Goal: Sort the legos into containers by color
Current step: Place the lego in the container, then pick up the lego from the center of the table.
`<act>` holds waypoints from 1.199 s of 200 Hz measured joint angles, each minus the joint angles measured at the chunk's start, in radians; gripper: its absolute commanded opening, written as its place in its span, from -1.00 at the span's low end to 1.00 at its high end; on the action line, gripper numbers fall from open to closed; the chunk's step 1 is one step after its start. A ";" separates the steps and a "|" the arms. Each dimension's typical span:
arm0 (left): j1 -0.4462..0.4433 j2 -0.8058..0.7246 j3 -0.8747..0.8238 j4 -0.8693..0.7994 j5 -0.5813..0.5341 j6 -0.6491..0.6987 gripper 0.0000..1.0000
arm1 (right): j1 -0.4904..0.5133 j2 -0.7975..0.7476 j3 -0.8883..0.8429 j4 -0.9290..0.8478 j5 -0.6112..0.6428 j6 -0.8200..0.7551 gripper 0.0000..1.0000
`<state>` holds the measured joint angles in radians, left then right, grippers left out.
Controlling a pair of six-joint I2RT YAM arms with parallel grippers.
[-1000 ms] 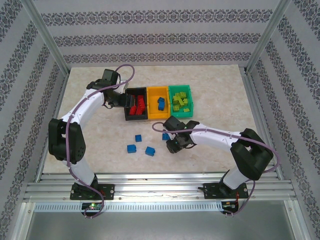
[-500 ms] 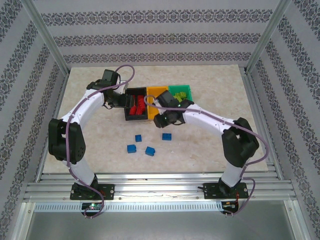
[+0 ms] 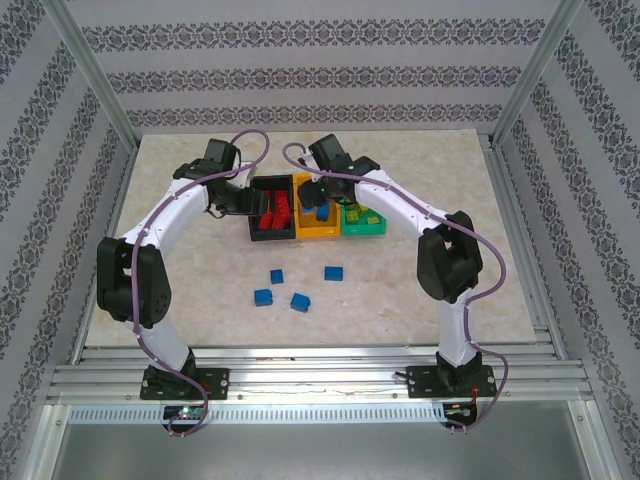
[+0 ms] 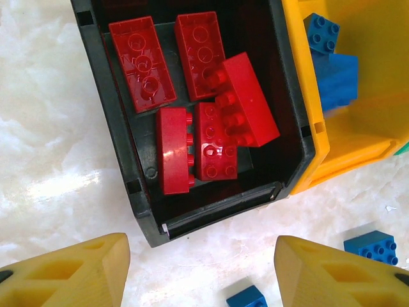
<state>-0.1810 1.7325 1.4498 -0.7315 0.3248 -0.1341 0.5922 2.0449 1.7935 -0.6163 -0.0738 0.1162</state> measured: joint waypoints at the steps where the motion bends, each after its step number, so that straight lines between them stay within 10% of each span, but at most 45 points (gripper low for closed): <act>1: 0.000 0.000 0.000 0.000 0.000 0.000 0.23 | 0.000 0.000 -0.001 0.000 0.000 -0.001 -0.05; 127: 0.000 0.000 0.000 0.000 0.008 0.000 0.23 | 0.086 -0.291 -0.558 0.076 0.024 0.019 -0.02; 240: 0.000 0.000 0.000 0.000 0.008 0.000 0.24 | 0.100 -0.292 -0.645 0.095 0.028 0.046 0.14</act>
<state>-0.1810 1.7325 1.4498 -0.7319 0.3325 -0.1341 0.6926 1.7531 1.1484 -0.5213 -0.0456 0.1623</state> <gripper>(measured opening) 0.618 0.539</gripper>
